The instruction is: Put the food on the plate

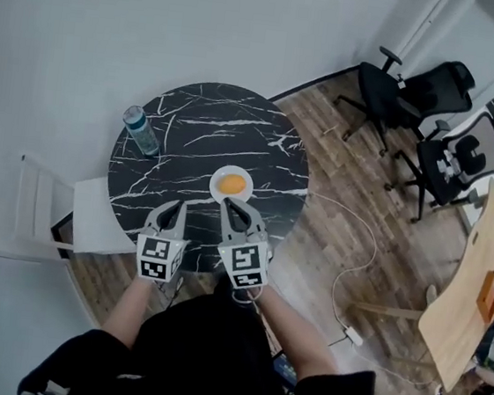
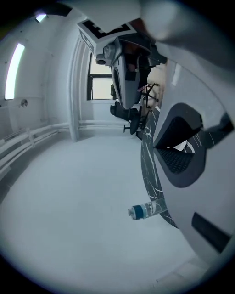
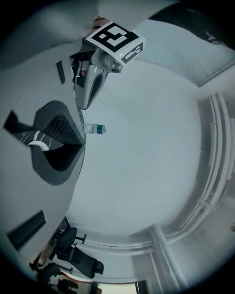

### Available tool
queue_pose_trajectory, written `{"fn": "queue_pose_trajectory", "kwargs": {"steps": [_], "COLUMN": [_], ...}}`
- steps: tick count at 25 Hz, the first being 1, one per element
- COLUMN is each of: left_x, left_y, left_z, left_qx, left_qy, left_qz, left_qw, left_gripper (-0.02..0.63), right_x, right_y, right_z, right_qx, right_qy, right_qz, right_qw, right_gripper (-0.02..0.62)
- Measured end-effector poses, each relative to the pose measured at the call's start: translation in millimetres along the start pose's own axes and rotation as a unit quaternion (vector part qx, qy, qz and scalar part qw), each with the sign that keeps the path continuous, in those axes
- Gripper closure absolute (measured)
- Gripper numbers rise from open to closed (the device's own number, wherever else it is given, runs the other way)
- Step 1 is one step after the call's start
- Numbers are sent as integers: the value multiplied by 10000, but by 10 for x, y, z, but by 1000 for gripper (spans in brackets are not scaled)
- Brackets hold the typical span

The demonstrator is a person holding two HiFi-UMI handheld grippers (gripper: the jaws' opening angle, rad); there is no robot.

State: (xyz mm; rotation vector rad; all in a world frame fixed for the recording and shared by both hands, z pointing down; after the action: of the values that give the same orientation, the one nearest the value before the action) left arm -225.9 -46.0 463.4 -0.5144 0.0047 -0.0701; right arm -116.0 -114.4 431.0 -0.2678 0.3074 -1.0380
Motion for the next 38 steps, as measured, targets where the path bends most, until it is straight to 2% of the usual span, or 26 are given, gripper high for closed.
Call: {"fn": "queue_pose_trajectory", "kwargs": {"steps": [5,8,11,23,32,38], "left_x": [-46,-51,-5,-157,-92,-92], "left_y": [513,740,894,1251,1205,1089], "left_z": [-292,-395,-403,-477,-610,-695], "left_qx": [712,965,1046,1396,1466,1483], "left_qy": [42,-59,-217,-59,-42,-74], "left_qz": [-153,-224,-259,-374,-188,-175], "left_qw": [9973,9951,9939,9895,9890,9888], "left_gripper": [606,606,606,606,606,606], "right_x": [-17,-39,-85,-267,-146,-12], "right_y": [423,598,745,915,865,822], "right_z": [-422,-576,-637,-725,-835,-784], "right_qx": [603,791,841,907,990,940], "right_qy": [-197,-129,-44,48,250,159], "right_qz": [397,505,613,697,695,731], "right_qw": [9972,9955,9946,9934,9923,9928], "right_gripper": [598,598,598,598,599,600]}}
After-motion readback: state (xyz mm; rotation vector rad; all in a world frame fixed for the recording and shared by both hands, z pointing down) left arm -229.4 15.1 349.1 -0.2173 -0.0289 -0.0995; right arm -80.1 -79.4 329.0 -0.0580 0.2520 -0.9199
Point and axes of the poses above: the fingertips, and each gripper's own axes: y backward along the fingers, x to its right, z out of its underside, the point moved 3 cm from there along y, backward along the fingers, and after that the axes turned 7 degrees about -x, right-handed, at the moved point
